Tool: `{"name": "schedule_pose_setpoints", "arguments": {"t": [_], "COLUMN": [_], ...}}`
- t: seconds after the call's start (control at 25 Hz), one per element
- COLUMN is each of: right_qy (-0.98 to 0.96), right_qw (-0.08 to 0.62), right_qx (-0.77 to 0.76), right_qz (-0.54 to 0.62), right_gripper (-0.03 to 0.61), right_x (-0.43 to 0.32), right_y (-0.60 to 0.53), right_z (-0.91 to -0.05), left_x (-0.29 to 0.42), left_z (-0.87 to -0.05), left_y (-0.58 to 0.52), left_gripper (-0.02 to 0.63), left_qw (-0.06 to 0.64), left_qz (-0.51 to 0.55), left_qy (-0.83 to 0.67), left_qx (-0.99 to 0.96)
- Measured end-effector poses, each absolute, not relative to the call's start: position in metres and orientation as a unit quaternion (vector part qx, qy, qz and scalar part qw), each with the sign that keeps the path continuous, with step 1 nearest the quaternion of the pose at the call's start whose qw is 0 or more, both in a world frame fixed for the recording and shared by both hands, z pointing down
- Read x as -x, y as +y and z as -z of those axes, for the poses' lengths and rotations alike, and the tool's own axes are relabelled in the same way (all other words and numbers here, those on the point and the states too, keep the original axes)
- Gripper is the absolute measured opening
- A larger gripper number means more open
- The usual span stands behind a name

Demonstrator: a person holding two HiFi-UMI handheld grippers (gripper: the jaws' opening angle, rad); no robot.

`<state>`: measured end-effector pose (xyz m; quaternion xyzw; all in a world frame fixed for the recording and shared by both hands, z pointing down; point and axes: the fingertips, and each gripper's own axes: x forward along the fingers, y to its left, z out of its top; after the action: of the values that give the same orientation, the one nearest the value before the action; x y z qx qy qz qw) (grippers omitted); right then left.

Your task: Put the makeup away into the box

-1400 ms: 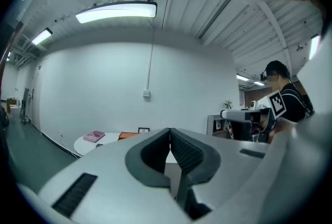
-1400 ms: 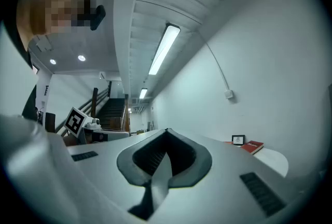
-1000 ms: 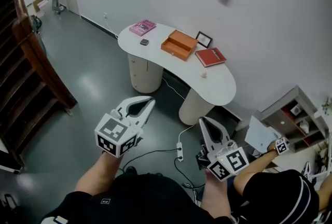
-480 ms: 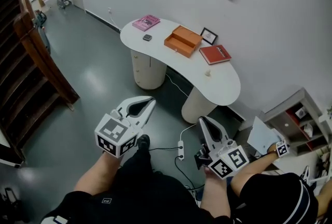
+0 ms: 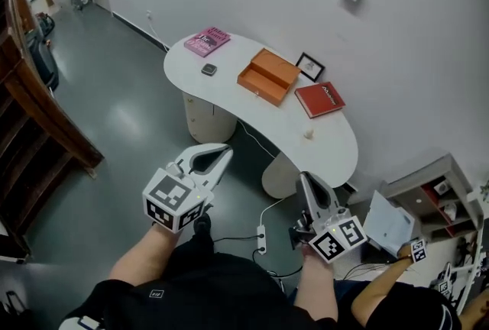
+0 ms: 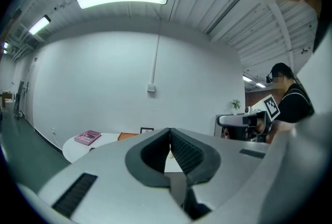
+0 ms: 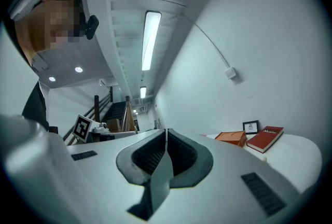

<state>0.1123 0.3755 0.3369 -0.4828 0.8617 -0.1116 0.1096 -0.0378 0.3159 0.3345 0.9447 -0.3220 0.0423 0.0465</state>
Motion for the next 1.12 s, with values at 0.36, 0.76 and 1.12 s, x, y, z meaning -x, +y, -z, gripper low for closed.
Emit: {"name": "schedule_pose_setpoints", "arguments": {"t": [0.36, 0.76, 1.12], "right_qy": [0.851, 0.831, 0.811], "right_qw": [0.101, 0.106, 0.106], "right_qx": [0.498, 0.526, 0.554], "right_qz": [0.133, 0.143, 0.159], "right_gripper": [0.037, 0.038, 0.038], "right_x": [-0.091, -0.127, -0.223], "right_y": [0.246, 0.181, 0.095], "right_z": [-0.34, -0.355, -0.392], "left_x": [0.062, 0.049, -0.022], "left_z": [-0.33, -0.354, -0.361], "left_y": [0.19, 0.12, 0.027], "left_gripper": [0.014, 0.014, 0.014], "left_qw": [0.049, 0.068, 0.066], "left_qz": [-0.048, -0.064, -0.095], "left_qy": [-0.302, -0.289, -0.285], "left_qx": [-0.951, -0.953, -0.951]}}
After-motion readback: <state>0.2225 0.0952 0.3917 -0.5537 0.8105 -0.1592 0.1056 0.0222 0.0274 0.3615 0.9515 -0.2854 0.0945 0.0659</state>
